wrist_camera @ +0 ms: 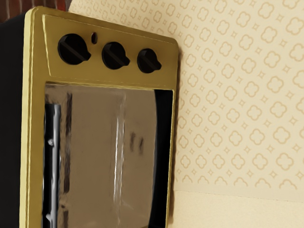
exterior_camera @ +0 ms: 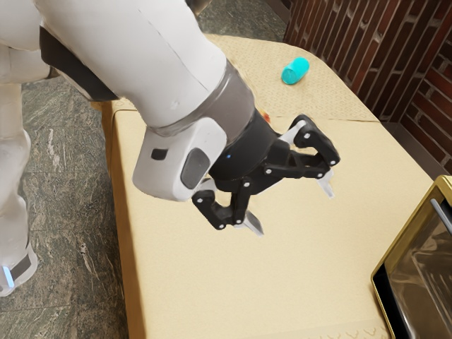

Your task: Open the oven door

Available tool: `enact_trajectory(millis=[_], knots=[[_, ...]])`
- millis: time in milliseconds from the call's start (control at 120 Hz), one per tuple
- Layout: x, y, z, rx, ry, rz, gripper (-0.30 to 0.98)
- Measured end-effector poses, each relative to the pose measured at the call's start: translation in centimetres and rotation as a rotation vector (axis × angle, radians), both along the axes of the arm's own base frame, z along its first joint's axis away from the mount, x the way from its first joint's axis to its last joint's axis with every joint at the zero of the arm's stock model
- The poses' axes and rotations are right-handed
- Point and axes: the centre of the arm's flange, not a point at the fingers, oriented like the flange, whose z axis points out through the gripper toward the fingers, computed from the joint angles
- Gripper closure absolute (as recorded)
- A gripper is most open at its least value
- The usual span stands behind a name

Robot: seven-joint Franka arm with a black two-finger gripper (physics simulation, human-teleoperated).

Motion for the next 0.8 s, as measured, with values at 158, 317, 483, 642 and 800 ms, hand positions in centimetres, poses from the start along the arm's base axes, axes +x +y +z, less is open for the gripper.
enact_trajectory(millis=[158,317,483,642,800], knots=[[8.4,1.5,-2.1,0.018,-0.089,0.002,0.00],[17.2,3.2,-5.2,0.017,-0.124,-0.004,0.00],[23.1,3.7,-7.5,-0.031,-0.124,-0.034,0.00],[26.8,4.4,-9.1,-0.051,-0.132,-0.055,0.00],[28.1,4.3,-10.7,-0.025,-0.130,-0.086,0.00]])
